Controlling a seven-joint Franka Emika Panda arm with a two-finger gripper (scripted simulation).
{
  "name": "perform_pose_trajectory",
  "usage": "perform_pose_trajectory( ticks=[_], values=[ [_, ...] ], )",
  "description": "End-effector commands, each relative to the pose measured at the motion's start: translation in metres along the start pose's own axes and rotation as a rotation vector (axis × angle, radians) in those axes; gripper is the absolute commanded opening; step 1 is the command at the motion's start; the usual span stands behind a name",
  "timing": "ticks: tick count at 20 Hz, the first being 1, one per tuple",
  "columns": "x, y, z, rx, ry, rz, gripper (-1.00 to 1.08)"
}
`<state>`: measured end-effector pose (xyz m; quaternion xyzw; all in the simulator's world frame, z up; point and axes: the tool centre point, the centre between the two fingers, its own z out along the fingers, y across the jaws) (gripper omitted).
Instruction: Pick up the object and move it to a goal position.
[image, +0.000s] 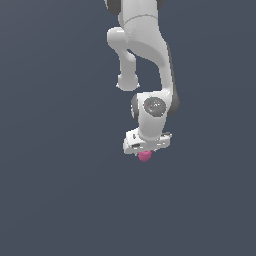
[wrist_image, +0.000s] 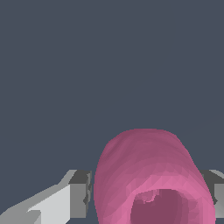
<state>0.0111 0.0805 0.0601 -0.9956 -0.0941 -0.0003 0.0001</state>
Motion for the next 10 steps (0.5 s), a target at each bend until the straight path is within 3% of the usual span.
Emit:
perform_pose_trajectory(
  ticks=[1,10],
  values=[
    [-0.001,0.002,-0.004,0.0,0.001,0.0,-1.0],
    [-0.02,0.022,-0.041,0.0,0.001,0.0,-1.0]
  ],
)
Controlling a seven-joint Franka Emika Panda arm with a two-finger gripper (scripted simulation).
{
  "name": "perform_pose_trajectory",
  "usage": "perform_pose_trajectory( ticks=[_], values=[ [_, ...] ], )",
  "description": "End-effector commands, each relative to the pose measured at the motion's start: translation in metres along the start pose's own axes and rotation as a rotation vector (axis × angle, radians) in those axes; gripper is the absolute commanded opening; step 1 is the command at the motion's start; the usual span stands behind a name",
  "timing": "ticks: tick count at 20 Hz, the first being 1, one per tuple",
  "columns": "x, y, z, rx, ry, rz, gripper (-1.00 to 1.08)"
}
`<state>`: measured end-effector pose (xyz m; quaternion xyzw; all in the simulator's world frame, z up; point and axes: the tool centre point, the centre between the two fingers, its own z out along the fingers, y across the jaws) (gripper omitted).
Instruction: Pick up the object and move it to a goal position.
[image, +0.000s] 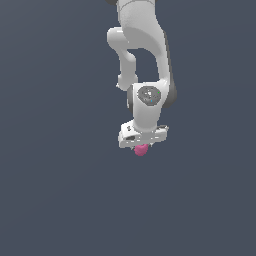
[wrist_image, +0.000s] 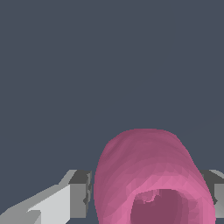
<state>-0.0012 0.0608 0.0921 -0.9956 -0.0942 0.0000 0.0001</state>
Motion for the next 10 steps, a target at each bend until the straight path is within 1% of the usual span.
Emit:
perform_pose_trajectory(
  ticks=[1,10],
  values=[
    [-0.007,0.008,-0.015,0.0,0.001,0.0,-1.0],
    [-0.044,0.049,-0.092,0.001,0.001,0.001,-1.0]
  ],
)
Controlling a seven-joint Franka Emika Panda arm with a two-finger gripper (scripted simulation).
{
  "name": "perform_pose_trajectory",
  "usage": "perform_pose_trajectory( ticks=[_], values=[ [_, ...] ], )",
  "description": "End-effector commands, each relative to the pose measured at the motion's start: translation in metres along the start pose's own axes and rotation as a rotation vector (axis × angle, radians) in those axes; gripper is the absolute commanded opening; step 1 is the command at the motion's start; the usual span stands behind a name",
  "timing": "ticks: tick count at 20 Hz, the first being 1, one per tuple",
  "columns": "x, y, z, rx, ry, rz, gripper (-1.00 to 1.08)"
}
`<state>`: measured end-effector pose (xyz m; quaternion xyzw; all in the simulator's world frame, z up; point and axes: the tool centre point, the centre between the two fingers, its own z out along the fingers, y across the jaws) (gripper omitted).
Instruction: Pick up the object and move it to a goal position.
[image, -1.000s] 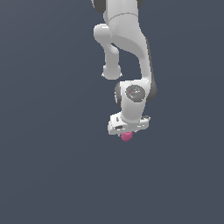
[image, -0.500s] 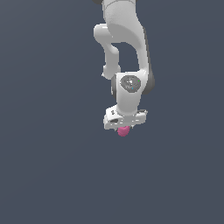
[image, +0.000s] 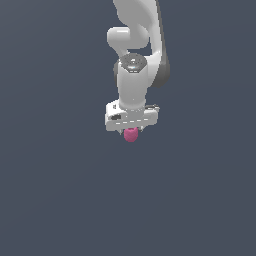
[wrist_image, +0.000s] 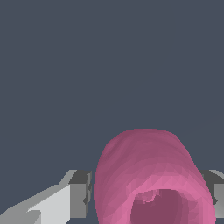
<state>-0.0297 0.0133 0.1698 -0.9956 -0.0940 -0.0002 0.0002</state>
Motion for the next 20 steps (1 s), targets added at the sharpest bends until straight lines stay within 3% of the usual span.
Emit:
perform_pose_trajectory(
  ticks=[1,20],
  values=[
    [-0.012,0.013,-0.024,0.001,0.0,0.0,-1.0],
    [-0.096,0.112,-0.213,0.002,0.0,0.0,-1.0]
  ],
)
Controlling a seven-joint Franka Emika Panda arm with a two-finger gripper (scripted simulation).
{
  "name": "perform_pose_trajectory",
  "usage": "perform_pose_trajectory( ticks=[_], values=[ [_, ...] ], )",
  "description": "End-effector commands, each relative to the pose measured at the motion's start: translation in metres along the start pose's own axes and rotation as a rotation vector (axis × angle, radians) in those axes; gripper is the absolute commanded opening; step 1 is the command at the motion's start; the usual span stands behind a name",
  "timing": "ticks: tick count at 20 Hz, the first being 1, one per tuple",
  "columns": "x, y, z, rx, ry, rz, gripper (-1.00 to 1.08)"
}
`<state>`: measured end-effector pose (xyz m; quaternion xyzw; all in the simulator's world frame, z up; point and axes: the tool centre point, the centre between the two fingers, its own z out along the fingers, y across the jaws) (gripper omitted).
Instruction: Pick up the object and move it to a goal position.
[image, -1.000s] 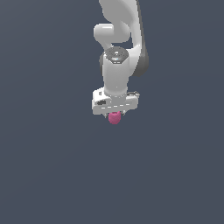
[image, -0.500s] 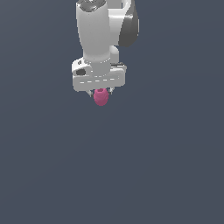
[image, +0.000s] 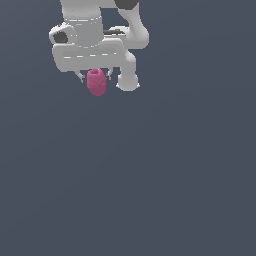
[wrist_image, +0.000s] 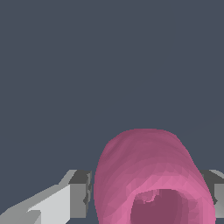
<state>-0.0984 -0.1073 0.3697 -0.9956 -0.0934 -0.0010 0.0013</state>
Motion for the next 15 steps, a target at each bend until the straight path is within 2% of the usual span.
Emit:
perform_pose_trajectory(
  ticks=[1,8,15],
  values=[
    [-0.009,0.011,-0.02,0.0,-0.001,-0.001,-1.0],
    [-0.023,0.031,-0.057,-0.002,-0.002,0.0,-1.0],
    [-0.026,0.038,-0.068,-0.002,-0.002,-0.001,-1.0]
  ],
)
